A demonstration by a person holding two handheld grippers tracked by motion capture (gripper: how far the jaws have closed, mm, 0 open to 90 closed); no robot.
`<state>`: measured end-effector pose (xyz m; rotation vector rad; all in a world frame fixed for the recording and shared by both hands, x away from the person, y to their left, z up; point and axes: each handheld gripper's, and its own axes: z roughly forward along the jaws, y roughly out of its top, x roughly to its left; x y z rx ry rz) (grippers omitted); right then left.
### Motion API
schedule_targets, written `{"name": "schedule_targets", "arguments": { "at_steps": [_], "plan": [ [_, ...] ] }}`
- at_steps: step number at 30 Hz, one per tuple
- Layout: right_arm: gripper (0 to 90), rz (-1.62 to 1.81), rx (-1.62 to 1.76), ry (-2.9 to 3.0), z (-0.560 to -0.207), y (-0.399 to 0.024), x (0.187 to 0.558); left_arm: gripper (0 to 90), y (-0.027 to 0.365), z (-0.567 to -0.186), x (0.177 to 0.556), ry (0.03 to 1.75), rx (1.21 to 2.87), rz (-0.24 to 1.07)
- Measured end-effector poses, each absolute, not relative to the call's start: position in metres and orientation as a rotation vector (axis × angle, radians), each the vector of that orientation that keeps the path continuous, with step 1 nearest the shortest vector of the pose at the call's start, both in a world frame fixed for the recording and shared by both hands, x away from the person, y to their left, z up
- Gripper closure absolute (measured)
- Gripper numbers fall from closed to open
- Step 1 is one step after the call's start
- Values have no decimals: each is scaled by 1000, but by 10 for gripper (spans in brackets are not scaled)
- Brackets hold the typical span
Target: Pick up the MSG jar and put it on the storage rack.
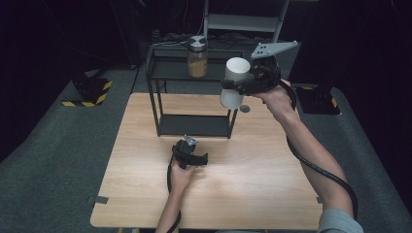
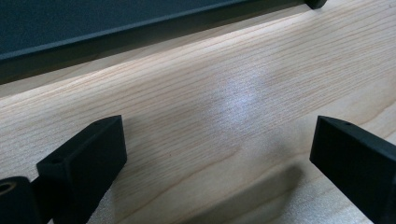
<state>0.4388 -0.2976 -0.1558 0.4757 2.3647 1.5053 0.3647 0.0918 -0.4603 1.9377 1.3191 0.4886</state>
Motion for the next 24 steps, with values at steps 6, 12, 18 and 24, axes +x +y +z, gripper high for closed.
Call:
{"name": "schedule_targets", "arguments": {
  "at_steps": [6,12,18,24],
  "plan": [
    [348,1480,509,2350,-146,-288,448,38,92,-460,365,1318,1937,487],
    [348,1462,553,2341,-140,-282,458,38,92,-460,365,1319,1939,488],
    [348,1451,592,2329,-134,-277,466,38,92,-460,365,1318,1943,490],
    [348,1437,626,2314,-131,-271,473,38,92,-460,365,1316,1944,488]
  ]
}}
